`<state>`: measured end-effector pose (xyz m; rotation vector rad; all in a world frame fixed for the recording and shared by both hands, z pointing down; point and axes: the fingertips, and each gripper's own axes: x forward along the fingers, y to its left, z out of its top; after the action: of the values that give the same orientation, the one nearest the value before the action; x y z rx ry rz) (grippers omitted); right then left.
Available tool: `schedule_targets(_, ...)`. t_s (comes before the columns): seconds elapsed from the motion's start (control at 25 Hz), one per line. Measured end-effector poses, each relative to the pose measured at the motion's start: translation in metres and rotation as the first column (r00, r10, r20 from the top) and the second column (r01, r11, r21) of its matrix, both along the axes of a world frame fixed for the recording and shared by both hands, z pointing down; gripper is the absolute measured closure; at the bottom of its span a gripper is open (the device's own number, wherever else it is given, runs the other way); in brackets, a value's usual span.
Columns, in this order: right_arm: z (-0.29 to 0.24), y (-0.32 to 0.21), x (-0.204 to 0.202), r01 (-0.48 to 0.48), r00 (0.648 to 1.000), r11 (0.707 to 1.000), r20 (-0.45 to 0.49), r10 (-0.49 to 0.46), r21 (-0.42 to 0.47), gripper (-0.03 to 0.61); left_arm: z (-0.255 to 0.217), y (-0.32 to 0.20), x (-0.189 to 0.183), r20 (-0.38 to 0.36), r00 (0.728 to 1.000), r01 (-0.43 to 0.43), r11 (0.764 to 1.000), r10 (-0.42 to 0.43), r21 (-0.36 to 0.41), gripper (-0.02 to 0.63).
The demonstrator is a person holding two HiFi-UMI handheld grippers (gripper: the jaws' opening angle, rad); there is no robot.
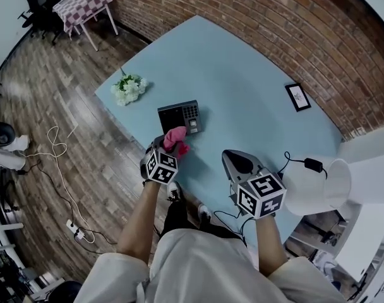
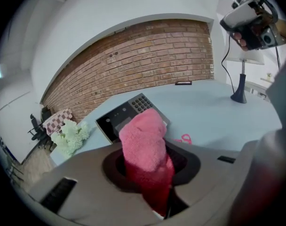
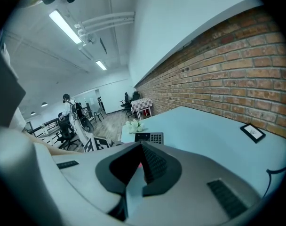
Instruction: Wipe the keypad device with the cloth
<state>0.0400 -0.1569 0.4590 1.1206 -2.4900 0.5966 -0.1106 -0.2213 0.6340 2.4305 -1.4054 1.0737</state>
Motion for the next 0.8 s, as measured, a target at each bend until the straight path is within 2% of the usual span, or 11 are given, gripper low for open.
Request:
schedule_targets(0.36, -0.012, 0.024, 0.013, 0.074, 0.996, 0.995, 0.037, -0.077, 0.065, 0.557, -0.058, 0.068, -0.001, -0.041, 0.993, 0.117, 0.990, -0.114, 0.084, 0.483)
schedule_targets(0.52, -0.029, 0.029, 0.019, 0.094, 0.994, 0.990, 0.041, -0.099, 0.103, 0.558, -0.100, 0.094, 0.000, -0.095, 0.982, 0.175, 0.975, -0.163, 0.134, 0.483)
schedule_targets(0.8, -0.066, 0.053, 0.028, 0.082, 0.995, 0.979, 0.048, -0.092, 0.189, 0.558, -0.163, 0.143, 0.015, -0.191, 0.967, 0.212, 0.951, -0.170, 0.225, 0.483)
